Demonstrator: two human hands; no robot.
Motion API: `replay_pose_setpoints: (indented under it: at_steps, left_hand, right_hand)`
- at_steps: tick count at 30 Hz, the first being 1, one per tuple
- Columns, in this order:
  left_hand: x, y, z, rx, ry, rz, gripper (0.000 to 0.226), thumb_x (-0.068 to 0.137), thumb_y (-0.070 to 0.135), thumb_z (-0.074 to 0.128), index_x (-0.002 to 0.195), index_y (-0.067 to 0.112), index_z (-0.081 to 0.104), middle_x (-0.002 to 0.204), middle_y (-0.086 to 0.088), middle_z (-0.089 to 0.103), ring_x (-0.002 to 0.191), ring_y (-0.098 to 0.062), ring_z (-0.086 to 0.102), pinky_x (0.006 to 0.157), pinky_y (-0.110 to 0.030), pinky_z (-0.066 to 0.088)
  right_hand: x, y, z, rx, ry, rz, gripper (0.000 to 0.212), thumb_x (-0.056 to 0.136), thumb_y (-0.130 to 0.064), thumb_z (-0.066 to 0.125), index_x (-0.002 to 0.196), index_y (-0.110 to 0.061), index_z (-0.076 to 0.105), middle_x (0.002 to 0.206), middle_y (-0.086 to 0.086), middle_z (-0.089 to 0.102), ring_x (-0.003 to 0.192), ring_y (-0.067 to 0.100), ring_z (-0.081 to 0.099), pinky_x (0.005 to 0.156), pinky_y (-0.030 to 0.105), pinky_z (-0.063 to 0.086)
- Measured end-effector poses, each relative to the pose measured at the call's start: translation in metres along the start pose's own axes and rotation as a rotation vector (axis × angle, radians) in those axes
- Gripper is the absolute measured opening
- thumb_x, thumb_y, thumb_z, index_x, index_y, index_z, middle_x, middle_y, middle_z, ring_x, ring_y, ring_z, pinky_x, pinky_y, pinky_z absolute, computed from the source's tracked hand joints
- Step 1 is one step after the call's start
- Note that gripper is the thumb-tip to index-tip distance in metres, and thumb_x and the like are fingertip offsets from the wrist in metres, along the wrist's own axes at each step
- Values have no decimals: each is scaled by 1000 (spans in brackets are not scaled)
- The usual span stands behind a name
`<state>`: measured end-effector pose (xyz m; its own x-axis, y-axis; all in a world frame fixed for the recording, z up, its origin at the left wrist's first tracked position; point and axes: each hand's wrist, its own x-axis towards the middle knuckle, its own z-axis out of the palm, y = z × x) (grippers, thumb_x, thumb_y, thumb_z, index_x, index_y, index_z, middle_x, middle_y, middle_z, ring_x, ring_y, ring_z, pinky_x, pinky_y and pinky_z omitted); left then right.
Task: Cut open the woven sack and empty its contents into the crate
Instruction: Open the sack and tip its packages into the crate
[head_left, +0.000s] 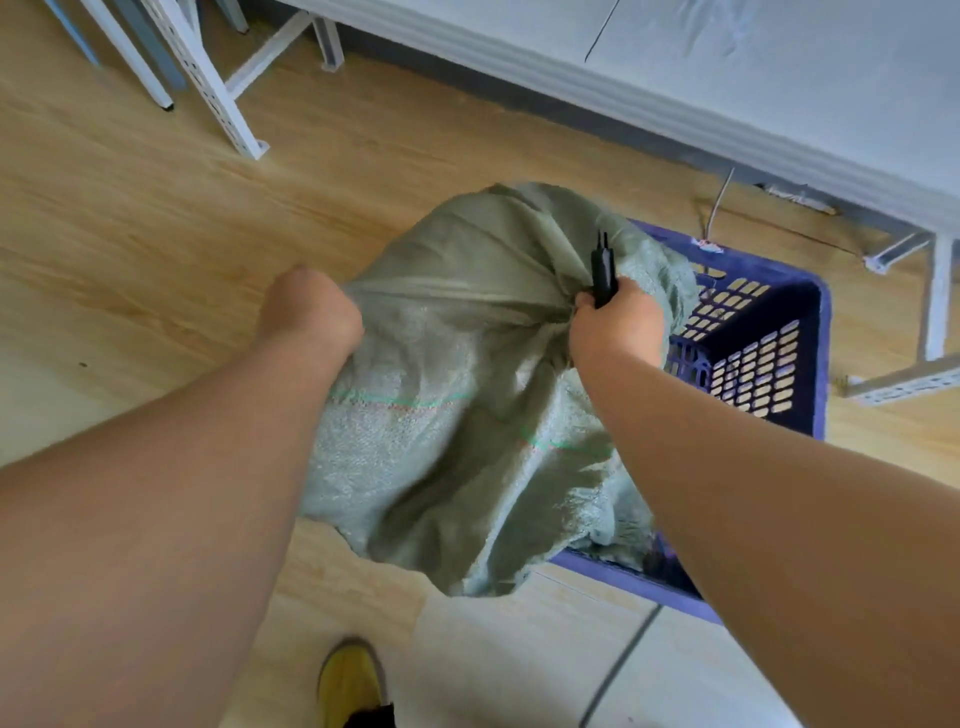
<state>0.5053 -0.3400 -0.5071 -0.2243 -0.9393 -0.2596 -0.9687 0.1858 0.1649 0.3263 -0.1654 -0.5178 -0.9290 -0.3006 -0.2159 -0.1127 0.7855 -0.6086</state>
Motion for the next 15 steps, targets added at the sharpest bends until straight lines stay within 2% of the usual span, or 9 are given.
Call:
replay_pose_setpoints:
  at_steps: [2,4,7,9,11,13,15]
  left_hand:
    - [-24,24,-31,-231,93,-15,29,90,7,50,116,5,61,122,-18,61,114,-35,57,88,-36,46]
    - [-52,47,-60,-374,118,-2,28,91,7,48,116,10,61,121,-15,63,111,-34,58,79,-33,43]
    - [-108,75,-90,-483,49,46,26,96,16,44,115,15,61,118,-9,63,102,-29,57,72,-27,35]
    - [-143,91,-101,-512,-53,66,25,97,23,44,115,19,61,113,-3,63,89,-22,54,67,-24,35]
    - [-174,105,-108,-534,-162,87,21,96,24,48,111,22,63,103,3,61,83,-16,51,66,-24,36]
    - [-203,120,-115,-572,-242,117,15,94,23,52,104,23,64,93,6,59,80,-15,53,69,-24,38]
    - [-230,135,-124,-690,-332,116,7,93,20,56,93,23,62,85,7,61,71,-9,55,62,-24,39]
  right_hand:
    - [-5,3,-30,20,-19,82,26,95,-26,54,115,-11,59,91,6,58,78,23,49,67,31,38]
    - [-15,6,-61,20,-92,175,28,93,-24,57,118,-11,59,101,9,65,80,24,51,69,32,41]
    - [-39,6,-107,42,-215,270,28,90,-22,59,117,-12,62,101,11,69,88,27,65,77,39,55]
    - [-55,-3,-137,95,-189,261,25,90,-27,58,112,-15,63,93,9,71,85,28,70,78,44,58]
    - [-71,-16,-166,264,-193,238,24,89,-35,63,108,-20,66,82,0,70,67,14,70,65,34,59]
    - [-87,-34,-194,442,-315,266,27,84,-42,69,102,-22,69,71,-6,67,43,2,59,49,22,51]
    - [-102,-46,-220,567,-447,344,29,81,-46,73,96,-22,69,69,-5,65,35,1,51,42,18,44]
